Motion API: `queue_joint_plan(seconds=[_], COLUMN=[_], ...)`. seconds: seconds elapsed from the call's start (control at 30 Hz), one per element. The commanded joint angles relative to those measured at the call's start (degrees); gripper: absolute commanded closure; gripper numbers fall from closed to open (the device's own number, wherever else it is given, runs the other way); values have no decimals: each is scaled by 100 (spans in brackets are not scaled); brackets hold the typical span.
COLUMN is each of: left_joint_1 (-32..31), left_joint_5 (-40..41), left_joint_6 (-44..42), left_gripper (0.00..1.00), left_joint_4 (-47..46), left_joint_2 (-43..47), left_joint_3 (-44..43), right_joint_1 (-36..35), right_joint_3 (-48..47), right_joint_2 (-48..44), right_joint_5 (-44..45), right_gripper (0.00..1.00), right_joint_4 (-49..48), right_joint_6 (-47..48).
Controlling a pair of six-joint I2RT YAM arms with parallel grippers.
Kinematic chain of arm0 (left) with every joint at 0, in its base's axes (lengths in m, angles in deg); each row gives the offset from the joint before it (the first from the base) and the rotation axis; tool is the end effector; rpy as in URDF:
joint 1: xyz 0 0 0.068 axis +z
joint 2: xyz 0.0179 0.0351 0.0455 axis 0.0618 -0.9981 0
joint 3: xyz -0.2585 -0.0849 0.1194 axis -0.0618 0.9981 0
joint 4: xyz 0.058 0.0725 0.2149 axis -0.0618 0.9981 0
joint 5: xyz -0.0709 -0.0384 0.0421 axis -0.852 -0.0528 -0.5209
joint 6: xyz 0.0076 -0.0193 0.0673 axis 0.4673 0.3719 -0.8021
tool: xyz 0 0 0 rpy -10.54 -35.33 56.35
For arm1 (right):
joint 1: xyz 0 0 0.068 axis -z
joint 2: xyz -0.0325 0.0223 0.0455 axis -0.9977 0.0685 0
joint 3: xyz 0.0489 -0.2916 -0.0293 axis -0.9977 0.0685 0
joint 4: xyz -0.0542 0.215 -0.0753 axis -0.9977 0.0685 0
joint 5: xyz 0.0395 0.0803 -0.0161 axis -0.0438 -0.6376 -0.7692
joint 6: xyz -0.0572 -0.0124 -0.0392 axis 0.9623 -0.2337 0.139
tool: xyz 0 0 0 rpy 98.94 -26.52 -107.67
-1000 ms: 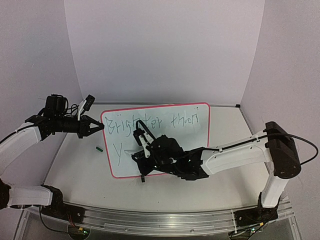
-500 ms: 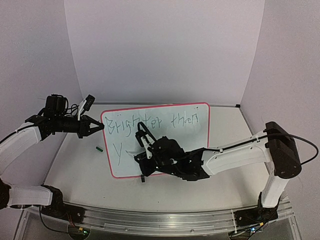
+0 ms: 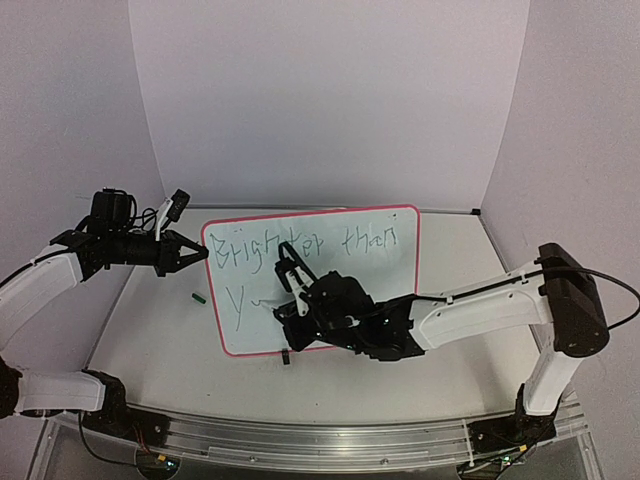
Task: Write a sentence on the whiteboard
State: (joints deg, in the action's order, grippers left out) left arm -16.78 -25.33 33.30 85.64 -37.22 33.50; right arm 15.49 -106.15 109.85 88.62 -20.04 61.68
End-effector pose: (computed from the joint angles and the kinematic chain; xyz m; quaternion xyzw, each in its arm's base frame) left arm 0.1852 -0.0857 0.3143 0.3423 0.7643 -0.3521 0.4179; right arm 0.1485 0.3880 0.2534 -0.3333 0.7639 0.3158 0.4534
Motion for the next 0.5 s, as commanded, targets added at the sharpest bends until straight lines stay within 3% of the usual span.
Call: queue_joint_plan(seconds=[0.0, 0.47], left_joint_1=[-119, -123], left_joint_5=[121, 116], left_joint_6=[-189, -191], left_gripper=[100, 100], left_joint_4=[459, 459], left_joint_2=[-164, -158], left_joint_3=[10, 18], right_joint_1=[35, 36], right_joint_3=[-371, -336], right_joint_2=[115, 295], right_joint_5=[191, -65], right_gripper=[100, 100], right_joint_4=[-74, -74], right_joint_6=[166, -38])
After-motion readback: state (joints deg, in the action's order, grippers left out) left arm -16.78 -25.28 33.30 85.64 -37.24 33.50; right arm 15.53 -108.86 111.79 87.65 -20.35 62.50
